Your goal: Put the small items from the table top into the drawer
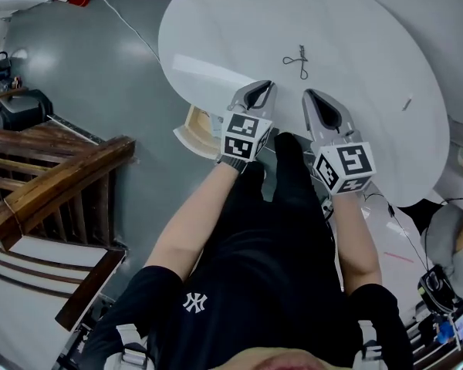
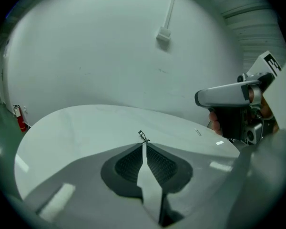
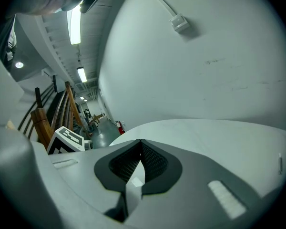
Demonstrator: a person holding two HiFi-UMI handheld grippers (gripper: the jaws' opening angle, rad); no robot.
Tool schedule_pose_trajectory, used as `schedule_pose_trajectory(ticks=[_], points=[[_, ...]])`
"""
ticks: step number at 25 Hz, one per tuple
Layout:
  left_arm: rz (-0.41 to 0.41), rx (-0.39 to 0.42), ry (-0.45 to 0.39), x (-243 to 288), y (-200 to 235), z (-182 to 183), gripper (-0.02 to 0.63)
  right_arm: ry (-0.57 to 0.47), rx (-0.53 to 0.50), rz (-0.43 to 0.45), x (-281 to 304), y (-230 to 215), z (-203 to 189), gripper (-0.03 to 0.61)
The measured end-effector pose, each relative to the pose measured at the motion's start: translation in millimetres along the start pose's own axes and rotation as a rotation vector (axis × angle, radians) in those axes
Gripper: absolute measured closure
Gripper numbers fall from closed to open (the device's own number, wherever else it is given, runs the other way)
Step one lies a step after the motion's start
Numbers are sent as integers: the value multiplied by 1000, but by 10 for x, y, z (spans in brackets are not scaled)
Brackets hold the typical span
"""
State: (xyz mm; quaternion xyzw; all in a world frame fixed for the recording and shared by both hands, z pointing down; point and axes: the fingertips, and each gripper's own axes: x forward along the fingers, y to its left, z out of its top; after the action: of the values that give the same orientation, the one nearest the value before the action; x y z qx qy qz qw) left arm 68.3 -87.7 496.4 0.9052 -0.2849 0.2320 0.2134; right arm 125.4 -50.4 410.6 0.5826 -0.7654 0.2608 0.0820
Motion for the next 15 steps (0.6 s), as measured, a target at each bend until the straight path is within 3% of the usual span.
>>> schedule_pose_trajectory(ticks=[10,15], points=[[45,75,125,866,-204,47,475,-4,37,-38,-111,-705,137,554],[91,99,151,1138,-117,100,453,11,54,-44,-100,-939,143,555]])
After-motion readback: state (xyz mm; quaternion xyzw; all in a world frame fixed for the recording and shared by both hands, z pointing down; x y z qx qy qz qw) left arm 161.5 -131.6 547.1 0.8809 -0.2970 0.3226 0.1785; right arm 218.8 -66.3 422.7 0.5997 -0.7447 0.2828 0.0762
